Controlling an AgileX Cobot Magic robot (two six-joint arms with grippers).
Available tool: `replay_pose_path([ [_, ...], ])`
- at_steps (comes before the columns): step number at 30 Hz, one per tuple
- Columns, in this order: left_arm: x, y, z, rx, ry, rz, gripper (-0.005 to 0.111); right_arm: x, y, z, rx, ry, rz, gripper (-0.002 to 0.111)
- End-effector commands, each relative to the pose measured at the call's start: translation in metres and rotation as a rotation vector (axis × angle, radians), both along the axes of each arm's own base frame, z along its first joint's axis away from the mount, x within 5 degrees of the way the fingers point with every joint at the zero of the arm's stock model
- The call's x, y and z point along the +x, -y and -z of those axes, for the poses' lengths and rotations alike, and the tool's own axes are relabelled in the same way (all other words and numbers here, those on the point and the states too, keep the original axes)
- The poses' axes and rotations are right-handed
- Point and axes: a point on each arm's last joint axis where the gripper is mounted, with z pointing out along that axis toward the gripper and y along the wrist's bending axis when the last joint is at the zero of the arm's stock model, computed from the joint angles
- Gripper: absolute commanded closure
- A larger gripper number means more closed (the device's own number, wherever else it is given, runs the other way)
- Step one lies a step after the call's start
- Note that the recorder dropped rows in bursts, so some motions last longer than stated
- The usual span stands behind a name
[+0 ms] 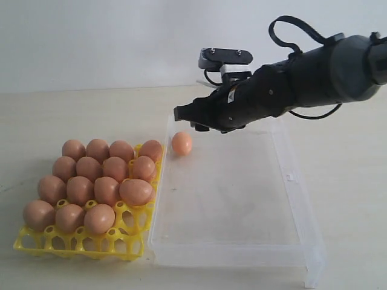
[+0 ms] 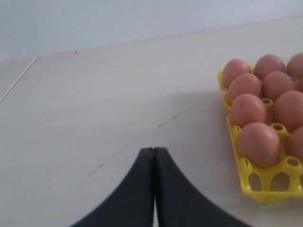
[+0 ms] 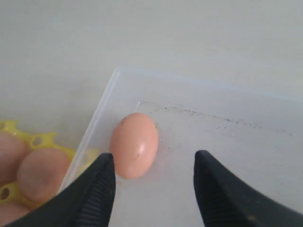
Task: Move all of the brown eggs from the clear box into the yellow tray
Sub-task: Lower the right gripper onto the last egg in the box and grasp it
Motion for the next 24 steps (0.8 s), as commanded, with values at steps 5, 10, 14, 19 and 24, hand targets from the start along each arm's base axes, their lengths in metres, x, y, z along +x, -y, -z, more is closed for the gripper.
replay_pose_path([
  [5,0.0,0.0,-0.002,-0.006,0.019,0.006,0.107,0.033,-0.018,0.018,-0.033,-0.05,-0.024,0.059],
  [10,0.0,0.0,-0.002,-0.006,0.019,0.006,0.107,0.034,-0.02,0.025,-0.029,-0.06,-0.034,0.059],
  [14,0.0,0.0,-0.002,-0.006,0.019,0.006,0.107,0.033,-0.023,0.029,-0.019,-0.07,-0.036,0.059],
  [19,0.0,0.0,-0.002,-0.006,0.019,0.006,0.107,0.037,-0.026,0.037,-0.018,-0.098,-0.032,0.059],
  [24,0.0,0.0,-0.002,-0.006,0.019,0.006,0.107,0.038,-0.028,0.037,-0.022,-0.103,-0.049,0.049],
])
